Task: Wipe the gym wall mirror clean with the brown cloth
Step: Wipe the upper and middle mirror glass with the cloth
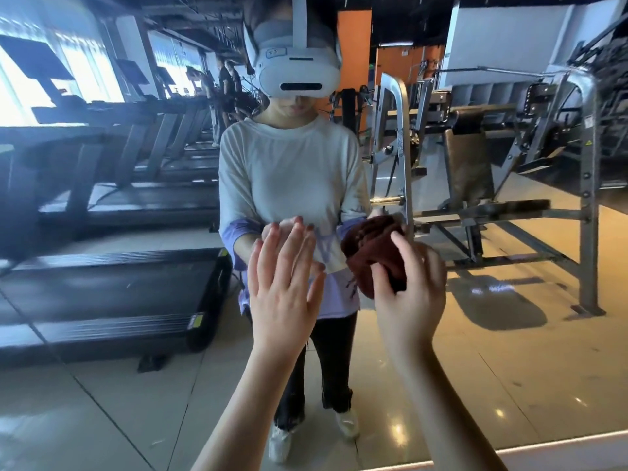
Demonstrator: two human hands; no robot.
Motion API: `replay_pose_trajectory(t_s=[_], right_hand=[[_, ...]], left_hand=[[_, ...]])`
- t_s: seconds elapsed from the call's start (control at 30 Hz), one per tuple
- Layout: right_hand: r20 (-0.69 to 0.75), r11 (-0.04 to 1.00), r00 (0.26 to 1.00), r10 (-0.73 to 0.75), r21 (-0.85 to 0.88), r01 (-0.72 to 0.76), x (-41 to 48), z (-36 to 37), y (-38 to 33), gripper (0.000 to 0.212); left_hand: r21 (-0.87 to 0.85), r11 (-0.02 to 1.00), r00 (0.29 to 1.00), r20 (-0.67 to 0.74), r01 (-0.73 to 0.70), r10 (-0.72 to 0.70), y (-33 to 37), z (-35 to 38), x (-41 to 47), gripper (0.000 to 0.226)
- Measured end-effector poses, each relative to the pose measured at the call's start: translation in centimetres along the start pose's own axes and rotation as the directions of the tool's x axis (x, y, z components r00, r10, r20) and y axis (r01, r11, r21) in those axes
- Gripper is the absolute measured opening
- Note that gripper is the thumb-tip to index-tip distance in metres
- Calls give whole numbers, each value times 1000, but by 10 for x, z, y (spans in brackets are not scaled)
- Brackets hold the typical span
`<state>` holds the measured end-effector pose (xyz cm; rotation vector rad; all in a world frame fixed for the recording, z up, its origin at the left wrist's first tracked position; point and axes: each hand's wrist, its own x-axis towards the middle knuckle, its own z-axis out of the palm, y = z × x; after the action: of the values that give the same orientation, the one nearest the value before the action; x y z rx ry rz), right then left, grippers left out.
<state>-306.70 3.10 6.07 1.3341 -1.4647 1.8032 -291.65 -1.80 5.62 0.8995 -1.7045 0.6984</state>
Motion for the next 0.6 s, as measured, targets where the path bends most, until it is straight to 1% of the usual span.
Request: replay_pose_trajectory(t_s=[0.07,0.13,0.17,0.2,0.33,0.4,0.47,0.6], right_hand=[[-62,1000,998,2,-8,-3,26,-4,2,39],[-132,996,988,85,28,-82,45,-7,3,40],[-153,994,982,108,35,-103,47,-7,2,40],[-159,995,982,100,26,-97,46,-5,-1,39],[-59,995,994,-96,-13,96,41,3,-6,36],[-47,993,992,-115,-4,115,56,0,-5,36],[-93,996,991,-93,-3,93,73,-6,-1,36],[-168,998,985,46,48,-39,74,-8,-2,39]], left_hand=[[25,1000,1000,-21,15,-15,6,6,8,59],[48,998,999,-39,30,-28,7,10,10,62],[52,998,999,-45,26,-24,7,11,9,62],[53,998,999,-51,20,-17,6,12,9,62],[43,999,998,-51,26,-24,6,12,8,62],[39,999,998,-48,29,-27,7,13,7,63],[38,999,998,-48,30,-29,7,13,7,63],[40,998,998,-47,38,-36,9,13,9,61]])
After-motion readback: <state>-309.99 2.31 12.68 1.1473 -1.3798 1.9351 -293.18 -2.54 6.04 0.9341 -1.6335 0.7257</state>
